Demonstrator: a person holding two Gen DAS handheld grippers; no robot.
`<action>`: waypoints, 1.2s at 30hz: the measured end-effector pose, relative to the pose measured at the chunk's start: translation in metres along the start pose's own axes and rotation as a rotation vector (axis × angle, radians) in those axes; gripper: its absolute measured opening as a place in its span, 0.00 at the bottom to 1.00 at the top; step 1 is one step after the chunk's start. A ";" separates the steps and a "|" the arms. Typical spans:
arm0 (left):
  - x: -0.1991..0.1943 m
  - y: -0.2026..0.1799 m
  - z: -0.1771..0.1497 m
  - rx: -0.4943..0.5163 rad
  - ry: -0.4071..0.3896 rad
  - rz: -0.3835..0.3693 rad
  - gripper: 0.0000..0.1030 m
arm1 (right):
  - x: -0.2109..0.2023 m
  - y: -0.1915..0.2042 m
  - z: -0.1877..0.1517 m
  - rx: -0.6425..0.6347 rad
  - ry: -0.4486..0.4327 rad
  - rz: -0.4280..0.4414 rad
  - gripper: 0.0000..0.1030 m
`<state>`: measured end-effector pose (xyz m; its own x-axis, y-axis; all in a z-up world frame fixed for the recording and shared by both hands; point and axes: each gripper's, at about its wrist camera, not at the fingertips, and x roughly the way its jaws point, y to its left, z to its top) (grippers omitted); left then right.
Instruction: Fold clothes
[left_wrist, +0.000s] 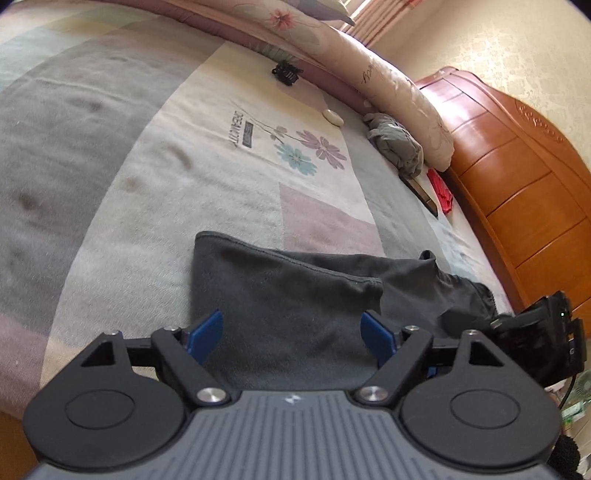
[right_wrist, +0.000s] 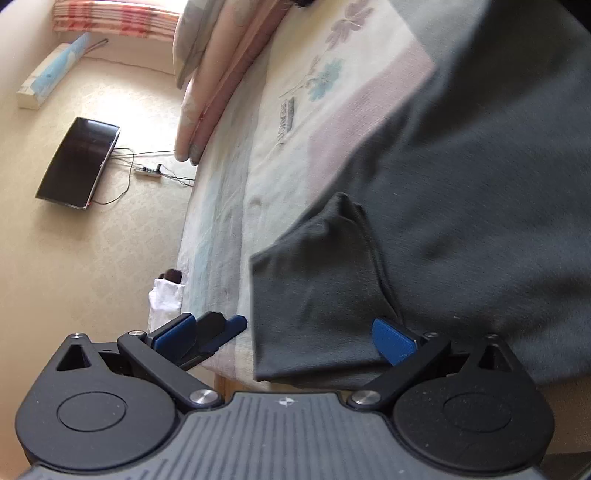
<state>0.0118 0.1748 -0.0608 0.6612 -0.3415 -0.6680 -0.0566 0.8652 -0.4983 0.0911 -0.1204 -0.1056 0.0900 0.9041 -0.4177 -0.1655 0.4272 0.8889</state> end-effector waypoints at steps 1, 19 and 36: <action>0.003 -0.004 -0.001 0.016 0.003 0.014 0.80 | -0.006 -0.002 0.000 0.023 -0.011 0.014 1.00; 0.064 -0.056 0.008 0.109 0.021 0.023 0.82 | -0.130 -0.029 0.042 -0.157 -0.421 -0.441 1.00; 0.070 -0.045 0.015 0.081 0.015 0.020 0.86 | -0.048 -0.031 0.147 -0.600 -0.327 -0.999 1.00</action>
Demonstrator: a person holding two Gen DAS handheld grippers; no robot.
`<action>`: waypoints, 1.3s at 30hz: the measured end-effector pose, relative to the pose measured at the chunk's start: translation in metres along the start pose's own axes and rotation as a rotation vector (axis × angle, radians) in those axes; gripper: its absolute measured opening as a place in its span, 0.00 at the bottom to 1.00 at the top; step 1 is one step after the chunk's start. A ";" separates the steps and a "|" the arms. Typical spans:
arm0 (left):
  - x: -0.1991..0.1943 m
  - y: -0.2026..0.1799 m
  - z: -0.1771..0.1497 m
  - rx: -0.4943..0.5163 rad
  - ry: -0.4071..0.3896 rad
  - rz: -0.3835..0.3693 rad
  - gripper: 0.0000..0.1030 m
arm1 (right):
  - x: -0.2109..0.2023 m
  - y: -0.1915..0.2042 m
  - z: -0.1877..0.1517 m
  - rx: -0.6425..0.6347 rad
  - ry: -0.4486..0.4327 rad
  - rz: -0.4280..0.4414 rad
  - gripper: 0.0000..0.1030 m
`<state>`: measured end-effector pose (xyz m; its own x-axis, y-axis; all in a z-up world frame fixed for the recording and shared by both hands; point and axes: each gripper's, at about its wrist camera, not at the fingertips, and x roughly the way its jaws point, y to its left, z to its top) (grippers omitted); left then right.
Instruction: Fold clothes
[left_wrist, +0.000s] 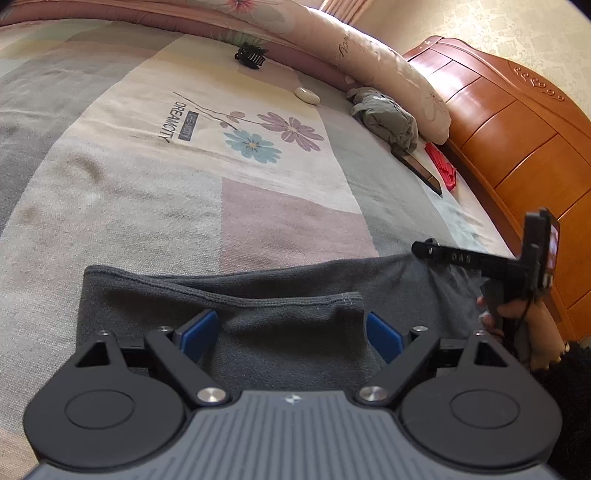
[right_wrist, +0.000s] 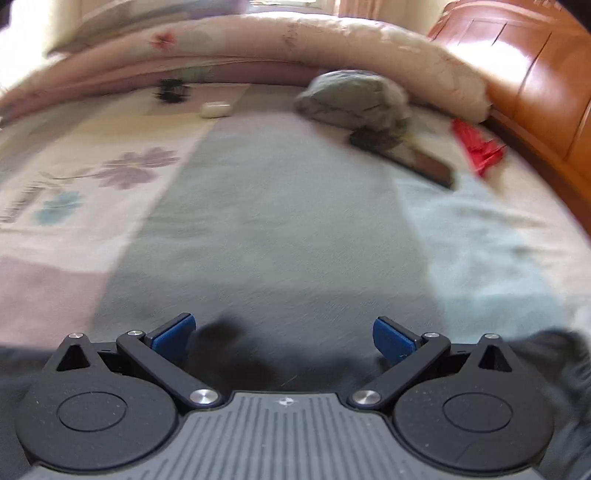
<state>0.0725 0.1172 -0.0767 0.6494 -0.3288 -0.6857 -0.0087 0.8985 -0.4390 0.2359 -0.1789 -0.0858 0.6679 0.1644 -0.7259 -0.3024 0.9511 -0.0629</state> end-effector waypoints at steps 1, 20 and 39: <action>0.000 -0.001 0.001 0.004 0.001 0.002 0.86 | 0.002 -0.005 0.005 0.003 0.014 -0.008 1.00; 0.000 -0.018 0.000 0.095 0.007 0.070 0.89 | -0.029 -0.014 -0.003 0.084 -0.008 0.098 1.00; -0.006 -0.049 -0.001 0.177 0.018 0.114 0.89 | -0.110 -0.071 -0.098 0.060 0.025 0.188 1.00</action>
<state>0.0683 0.0744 -0.0520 0.6379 -0.2254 -0.7364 0.0529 0.9668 -0.2501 0.1174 -0.2907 -0.0693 0.5856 0.3350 -0.7381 -0.3792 0.9180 0.1159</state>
